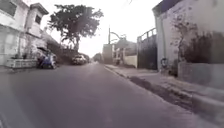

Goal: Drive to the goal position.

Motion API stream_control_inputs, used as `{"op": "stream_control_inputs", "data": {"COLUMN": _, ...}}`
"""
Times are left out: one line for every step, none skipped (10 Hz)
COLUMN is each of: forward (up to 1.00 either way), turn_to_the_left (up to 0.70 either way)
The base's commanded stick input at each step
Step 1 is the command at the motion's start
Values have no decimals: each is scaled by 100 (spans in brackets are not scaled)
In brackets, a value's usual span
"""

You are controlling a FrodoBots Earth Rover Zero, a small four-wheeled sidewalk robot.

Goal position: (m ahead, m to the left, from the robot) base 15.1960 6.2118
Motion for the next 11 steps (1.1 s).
{"op": "stream_control_inputs", "data": {"forward": 100, "turn_to_the_left": 0}}
{"op": "stream_control_inputs", "data": {"forward": 100, "turn_to_the_left": 0}}
{"op": "stream_control_inputs", "data": {"forward": 100, "turn_to_the_left": 0}}
{"op": "stream_control_inputs", "data": {"forward": 100, "turn_to_the_left": 0}}
{"op": "stream_control_inputs", "data": {"forward": 100, "turn_to_the_left": 17}}
{"op": "stream_control_inputs", "data": {"forward": 100, "turn_to_the_left": 34}}
{"op": "stream_control_inputs", "data": {"forward": 100, "turn_to_the_left": 40}}
{"op": "stream_control_inputs", "data": {"forward": 100, "turn_to_the_left": 40}}
{"op": "stream_control_inputs", "data": {"forward": 100, "turn_to_the_left": 40}}
{"op": "stream_control_inputs", "data": {"forward": 100, "turn_to_the_left": 0}}
{"op": "stream_control_inputs", "data": {"forward": 100, "turn_to_the_left": 0}}
